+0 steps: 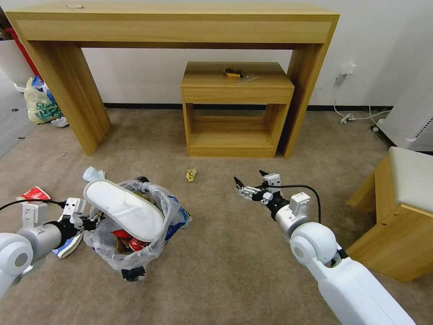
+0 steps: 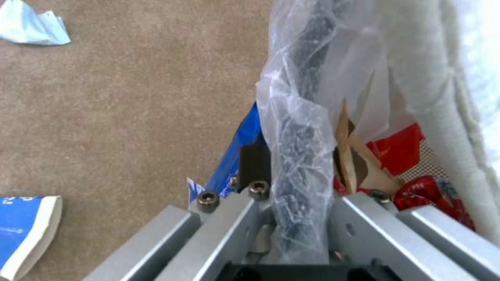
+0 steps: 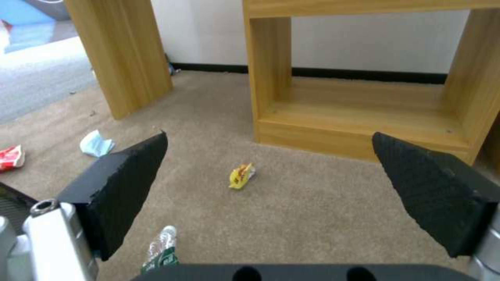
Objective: Pick up the trash bin and place the garbage on the floor into it.
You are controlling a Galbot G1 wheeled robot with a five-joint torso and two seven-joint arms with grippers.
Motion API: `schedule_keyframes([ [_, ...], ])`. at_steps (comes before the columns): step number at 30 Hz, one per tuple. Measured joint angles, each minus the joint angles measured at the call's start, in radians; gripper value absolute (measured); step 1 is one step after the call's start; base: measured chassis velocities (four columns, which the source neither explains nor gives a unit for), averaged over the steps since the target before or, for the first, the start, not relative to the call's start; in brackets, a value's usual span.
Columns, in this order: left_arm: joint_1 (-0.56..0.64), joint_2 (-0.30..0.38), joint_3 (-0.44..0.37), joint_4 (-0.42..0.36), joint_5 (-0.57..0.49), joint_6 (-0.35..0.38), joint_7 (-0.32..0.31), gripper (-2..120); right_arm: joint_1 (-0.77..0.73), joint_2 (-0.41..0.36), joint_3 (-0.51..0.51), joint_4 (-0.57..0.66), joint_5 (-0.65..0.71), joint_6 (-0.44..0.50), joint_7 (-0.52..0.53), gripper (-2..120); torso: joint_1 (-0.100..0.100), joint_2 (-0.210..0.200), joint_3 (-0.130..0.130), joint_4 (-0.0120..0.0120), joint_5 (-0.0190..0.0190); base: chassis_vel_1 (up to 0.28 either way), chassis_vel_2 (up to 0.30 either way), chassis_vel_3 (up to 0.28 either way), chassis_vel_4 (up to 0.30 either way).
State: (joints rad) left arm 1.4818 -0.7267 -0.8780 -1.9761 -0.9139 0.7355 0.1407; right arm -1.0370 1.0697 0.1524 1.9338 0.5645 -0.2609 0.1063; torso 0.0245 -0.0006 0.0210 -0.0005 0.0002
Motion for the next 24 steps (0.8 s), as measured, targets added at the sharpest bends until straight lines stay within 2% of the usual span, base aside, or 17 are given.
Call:
schedule_keyframes([
  [17, -0.001, 0.005, -0.005, 0.008, 0.003, 0.000, 0.006, 0, -0.003, 0.026, -0.001, -0.037, -0.011, 0.005, 0.006, 100, 0.000, 0.000, 0.000, 0.0002, -0.0005, 0.191, 0.193, -0.193, -0.190],
  [24, -0.004, 0.005, -0.004, 0.012, 0.006, 0.000, 0.013, 0, 0.025, 0.022, 0.001, -0.131, 0.017, -0.022, -0.017, 100, 0.000, 0.000, 0.000, 0.0005, -0.0004, 0.113, 0.118, -0.124, -0.125],
])
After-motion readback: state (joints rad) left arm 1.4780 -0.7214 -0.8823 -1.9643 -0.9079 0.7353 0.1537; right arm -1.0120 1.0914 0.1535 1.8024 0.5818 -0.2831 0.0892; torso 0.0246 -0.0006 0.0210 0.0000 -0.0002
